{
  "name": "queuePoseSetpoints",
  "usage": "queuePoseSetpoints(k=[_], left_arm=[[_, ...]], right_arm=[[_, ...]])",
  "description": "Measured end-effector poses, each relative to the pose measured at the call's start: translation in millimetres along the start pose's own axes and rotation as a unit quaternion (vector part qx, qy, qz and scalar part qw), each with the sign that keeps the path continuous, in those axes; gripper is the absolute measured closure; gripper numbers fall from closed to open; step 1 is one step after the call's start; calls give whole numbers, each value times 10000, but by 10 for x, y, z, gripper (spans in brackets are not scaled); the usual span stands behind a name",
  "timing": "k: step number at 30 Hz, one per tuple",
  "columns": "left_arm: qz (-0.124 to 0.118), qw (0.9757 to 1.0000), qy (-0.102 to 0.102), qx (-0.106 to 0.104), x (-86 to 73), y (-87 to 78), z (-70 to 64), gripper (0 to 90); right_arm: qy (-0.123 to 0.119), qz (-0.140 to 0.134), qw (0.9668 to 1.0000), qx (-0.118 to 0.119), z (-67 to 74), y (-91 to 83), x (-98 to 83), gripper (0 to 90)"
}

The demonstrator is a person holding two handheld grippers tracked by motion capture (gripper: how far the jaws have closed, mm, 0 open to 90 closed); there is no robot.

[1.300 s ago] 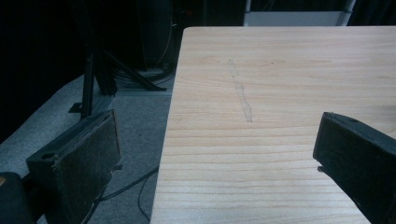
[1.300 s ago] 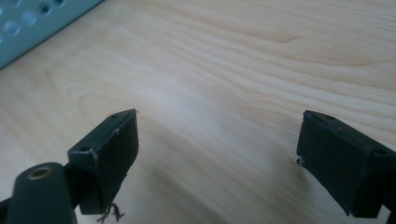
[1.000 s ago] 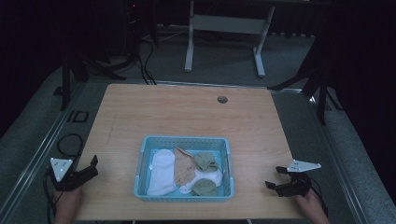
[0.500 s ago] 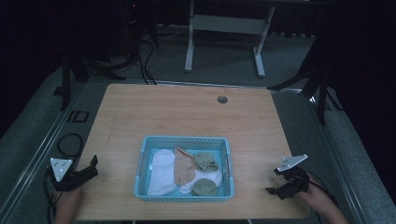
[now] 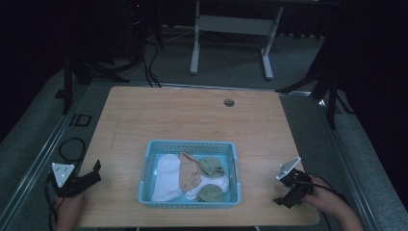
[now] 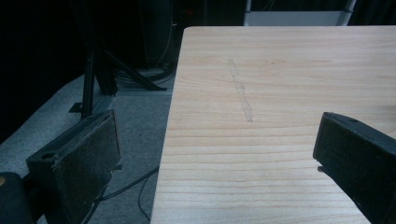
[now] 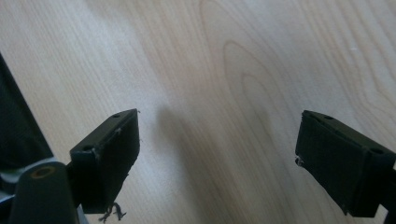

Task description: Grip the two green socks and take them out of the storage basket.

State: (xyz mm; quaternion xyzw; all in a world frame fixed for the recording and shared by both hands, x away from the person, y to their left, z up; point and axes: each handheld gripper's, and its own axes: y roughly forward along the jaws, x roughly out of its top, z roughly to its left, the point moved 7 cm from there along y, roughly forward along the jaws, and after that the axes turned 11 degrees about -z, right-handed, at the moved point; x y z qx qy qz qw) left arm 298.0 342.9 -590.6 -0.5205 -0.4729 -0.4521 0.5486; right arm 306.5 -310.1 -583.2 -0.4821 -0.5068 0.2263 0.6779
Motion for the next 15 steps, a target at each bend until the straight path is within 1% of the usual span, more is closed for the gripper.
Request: queuePoseSetpoints(k=[3, 5, 7, 9, 10, 13, 15], left_arm=[[1, 10000, 2, 6, 0, 0, 0, 4], [3, 10000, 14, 14, -1, 2, -3, 3], [10, 10000, 18, 6, -3, 4, -7, 3], [-8, 10000, 11, -5, 0, 2, -6, 3], [-11, 10000, -1, -20, 1, -1, -4, 3], [-13, 10000, -8, -15, 1, -1, -1, 3], [-9, 10000, 5, -21, 0, 0, -5, 3]], right_arm=[[23, 213, 9997, 122, 22, 22, 0, 131], [53, 266, 9994, 223, 46, 34, 7, 128], [63, 249, 9992, 304, 69, 33, 21, 123], [-61, 223, 9995, 233, 94, 31, 42, 124], [-83, 217, 9996, 163, 98, 30, 55, 126], [-107, 161, 9998, 86, 104, 14, 103, 126], [-211, 125, 9997, 29, 102, -1, 131, 132]])
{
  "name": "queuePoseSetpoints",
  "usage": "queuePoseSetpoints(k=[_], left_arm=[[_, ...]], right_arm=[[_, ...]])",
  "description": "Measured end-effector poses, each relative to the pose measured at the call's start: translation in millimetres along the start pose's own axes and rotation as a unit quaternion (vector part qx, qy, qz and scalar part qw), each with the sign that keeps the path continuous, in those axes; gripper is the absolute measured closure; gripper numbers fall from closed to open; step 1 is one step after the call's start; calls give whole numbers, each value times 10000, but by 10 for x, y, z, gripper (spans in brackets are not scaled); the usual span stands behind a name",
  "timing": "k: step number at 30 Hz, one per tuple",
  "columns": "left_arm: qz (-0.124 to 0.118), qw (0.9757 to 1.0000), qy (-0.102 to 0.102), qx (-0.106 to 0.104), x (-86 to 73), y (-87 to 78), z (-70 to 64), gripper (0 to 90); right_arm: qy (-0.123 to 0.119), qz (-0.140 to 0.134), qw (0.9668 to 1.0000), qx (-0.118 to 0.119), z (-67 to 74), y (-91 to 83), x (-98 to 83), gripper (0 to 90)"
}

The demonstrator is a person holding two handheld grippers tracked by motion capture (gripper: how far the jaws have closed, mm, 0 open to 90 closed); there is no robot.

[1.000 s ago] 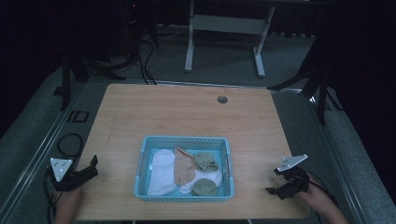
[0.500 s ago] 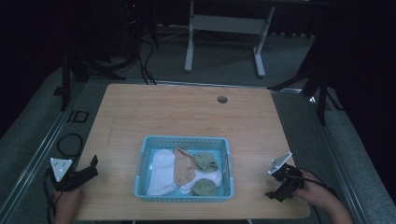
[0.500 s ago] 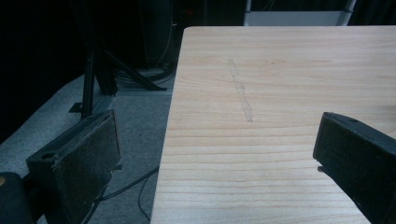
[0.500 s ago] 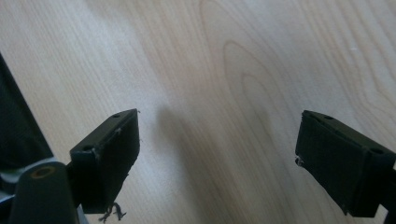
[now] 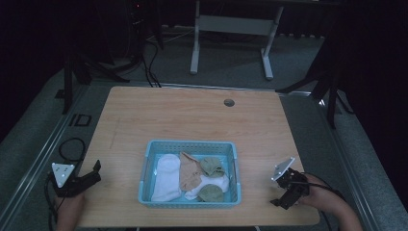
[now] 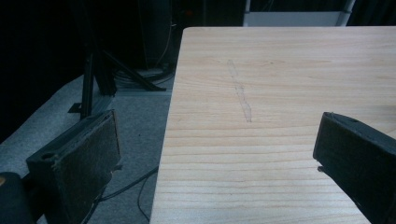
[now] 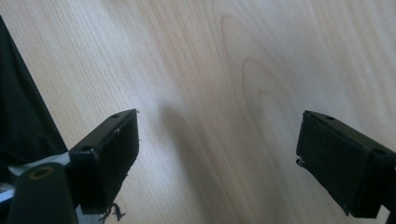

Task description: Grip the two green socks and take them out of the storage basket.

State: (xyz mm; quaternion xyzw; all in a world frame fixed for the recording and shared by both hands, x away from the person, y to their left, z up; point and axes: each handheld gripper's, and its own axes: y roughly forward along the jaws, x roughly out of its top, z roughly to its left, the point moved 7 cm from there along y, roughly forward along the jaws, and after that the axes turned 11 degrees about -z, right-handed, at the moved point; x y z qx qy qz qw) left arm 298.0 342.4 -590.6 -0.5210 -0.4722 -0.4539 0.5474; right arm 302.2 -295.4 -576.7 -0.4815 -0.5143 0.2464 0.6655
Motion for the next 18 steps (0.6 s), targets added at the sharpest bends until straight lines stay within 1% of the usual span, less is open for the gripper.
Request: queuePoseSetpoints(k=[2, 4, 5, 8, 9, 11, 13, 17, 18], left_arm=[[7, 10000, 1, 5, -1, 0, 0, 3], [5, 10000, -13, 1, 0, -1, 3, 3], [0, 10000, -19, -7, 1, -1, 5, 4], [1, 10000, -18, -9, 0, -1, 4, 3], [-4, 10000, -15, -12, 0, 0, 2, 3], [6, 10000, -14, -12, 0, 0, 2, 3], [3, 10000, -20, -13, 0, -1, 3, 3], [4, 10000, -15, -20, 0, -2, 3, 3], [-1, 10000, -17, -19, 1, -2, 3, 3]], right_arm=[[-10, -53, 10000, 8, 4, -15, 21, 132], [-102, -228, 9997, 79, 27, -57, 94, 135], [-116, -255, 9995, 122, 38, -68, 114, 136], [-180, -234, 9995, 149, 54, -81, 146, 136], [-264, -233, 9992, 181, 73, -96, 196, 136], [-282, -290, 9989, 244, 94, -122, 255, 143], [-359, -331, 9985, 241, 104, -149, 319, 143], [-484, -337, 9979, 284, 134, -199, 435, 145], [-517, -330, 9977, 305, 142, -211, 464, 160]])
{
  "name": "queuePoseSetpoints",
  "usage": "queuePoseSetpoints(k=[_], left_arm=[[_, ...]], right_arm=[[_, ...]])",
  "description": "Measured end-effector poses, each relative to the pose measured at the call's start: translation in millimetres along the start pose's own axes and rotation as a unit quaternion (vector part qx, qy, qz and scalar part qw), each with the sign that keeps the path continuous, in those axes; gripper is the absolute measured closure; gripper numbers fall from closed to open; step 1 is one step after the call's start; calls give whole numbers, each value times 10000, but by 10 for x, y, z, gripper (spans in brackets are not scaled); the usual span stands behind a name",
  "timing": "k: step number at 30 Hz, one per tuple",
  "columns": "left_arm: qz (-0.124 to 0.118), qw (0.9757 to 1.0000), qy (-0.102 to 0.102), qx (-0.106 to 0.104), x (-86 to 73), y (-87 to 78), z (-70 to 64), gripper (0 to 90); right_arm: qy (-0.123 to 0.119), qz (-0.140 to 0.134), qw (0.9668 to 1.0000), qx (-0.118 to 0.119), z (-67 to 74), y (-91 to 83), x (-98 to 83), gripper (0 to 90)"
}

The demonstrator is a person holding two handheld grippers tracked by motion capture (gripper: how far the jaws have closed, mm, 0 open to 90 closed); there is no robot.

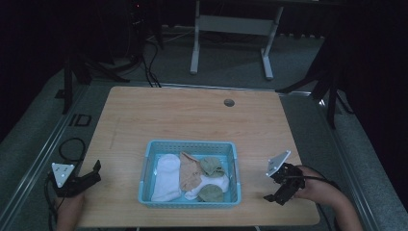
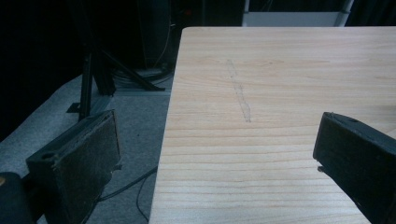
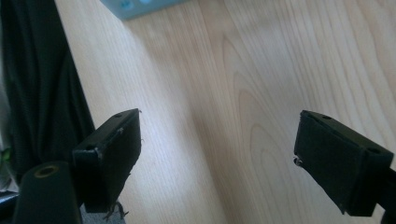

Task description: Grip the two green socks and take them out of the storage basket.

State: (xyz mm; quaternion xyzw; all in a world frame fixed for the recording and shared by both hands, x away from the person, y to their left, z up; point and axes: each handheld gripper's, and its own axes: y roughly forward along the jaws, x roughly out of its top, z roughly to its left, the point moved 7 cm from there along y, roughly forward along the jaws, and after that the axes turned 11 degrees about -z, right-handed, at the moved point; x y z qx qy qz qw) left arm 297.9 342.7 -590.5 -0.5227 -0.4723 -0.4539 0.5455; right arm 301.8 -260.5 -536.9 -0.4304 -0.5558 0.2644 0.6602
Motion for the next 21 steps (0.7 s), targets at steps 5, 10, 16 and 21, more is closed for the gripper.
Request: queuePoseSetpoints(k=[5, 10, 16, 21], left_arm=[[-3, 10000, -14, -7, 1, 0, 1, 3], [-3, 10000, -15, -8, 1, 0, 2, 3], [-2, 10000, -14, -6, 1, 1, 1, 3], [-6, 10000, -17, -6, 1, 0, 2, 3]], right_arm=[[-129, 11, 9999, -25, 16, -48, 142, 168], [-205, 32, 9998, 6, 39, -79, 262, 176], [-304, -74, 9995, 79, 85, -117, 433, 186], [-370, -71, 9992, 157, 107, -117, 581, 202]])
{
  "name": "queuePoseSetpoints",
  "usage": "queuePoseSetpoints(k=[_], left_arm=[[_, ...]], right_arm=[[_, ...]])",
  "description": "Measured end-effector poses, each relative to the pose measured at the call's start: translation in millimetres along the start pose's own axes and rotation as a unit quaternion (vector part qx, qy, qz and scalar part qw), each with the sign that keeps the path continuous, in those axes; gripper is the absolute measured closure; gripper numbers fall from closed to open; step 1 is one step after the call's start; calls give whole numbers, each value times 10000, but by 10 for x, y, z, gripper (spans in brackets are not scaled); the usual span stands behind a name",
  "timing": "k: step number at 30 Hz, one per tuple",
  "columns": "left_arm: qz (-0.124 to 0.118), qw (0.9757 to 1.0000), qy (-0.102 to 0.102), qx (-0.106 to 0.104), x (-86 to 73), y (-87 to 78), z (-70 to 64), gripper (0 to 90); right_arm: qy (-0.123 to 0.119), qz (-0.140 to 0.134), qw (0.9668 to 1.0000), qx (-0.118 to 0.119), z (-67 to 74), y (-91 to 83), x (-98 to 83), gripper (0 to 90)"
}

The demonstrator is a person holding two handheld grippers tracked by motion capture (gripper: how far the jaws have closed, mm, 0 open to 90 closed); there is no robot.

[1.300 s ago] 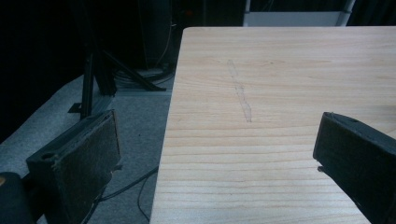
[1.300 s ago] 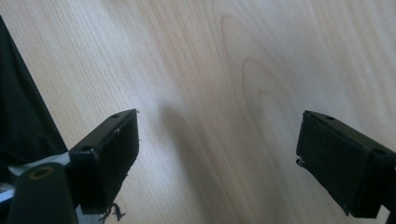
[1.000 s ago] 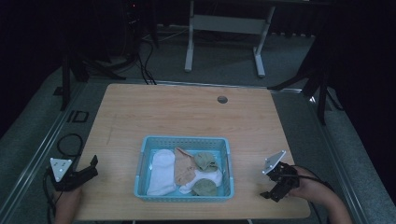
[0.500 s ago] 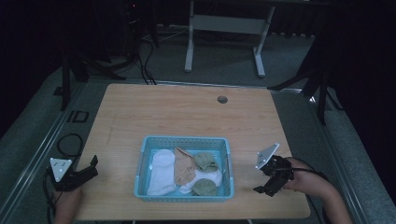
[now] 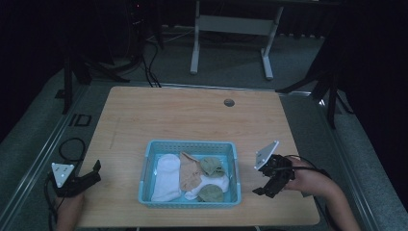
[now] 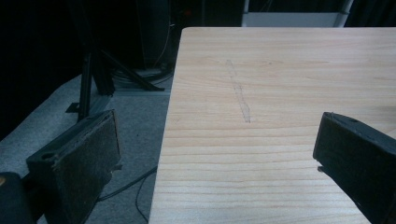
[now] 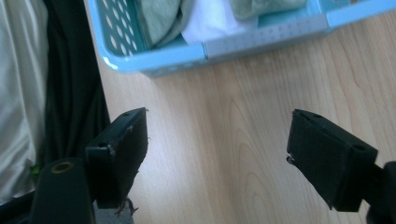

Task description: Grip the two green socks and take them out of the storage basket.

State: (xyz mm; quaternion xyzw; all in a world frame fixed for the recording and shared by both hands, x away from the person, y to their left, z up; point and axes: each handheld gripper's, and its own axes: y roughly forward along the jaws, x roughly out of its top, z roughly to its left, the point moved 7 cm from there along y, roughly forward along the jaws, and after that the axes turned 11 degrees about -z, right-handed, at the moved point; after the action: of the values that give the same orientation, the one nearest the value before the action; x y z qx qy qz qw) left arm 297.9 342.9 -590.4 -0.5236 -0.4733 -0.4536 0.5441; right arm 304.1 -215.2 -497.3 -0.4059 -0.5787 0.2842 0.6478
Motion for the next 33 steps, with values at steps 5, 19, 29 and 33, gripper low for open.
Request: queuePoseSetpoints(k=[5, 19, 29, 33], left_arm=[[-6, 10000, -18, -6, 1, 0, 3, 3], [-13, 10000, -24, -17, 2, 0, 3, 3], [-9, 10000, -26, -23, 1, 1, 1, 3], [-13, 10000, -36, -24, 2, 0, 3, 3]], right_arm=[[-140, -57, 9999, -5, 7, 11, 158, 202], [-473, -152, 9985, 214, 68, 138, 461, 277], [-718, -91, 9965, 426, 123, 355, 607, 305], [-767, -69, 9958, 499, 124, 455, 665, 305]])
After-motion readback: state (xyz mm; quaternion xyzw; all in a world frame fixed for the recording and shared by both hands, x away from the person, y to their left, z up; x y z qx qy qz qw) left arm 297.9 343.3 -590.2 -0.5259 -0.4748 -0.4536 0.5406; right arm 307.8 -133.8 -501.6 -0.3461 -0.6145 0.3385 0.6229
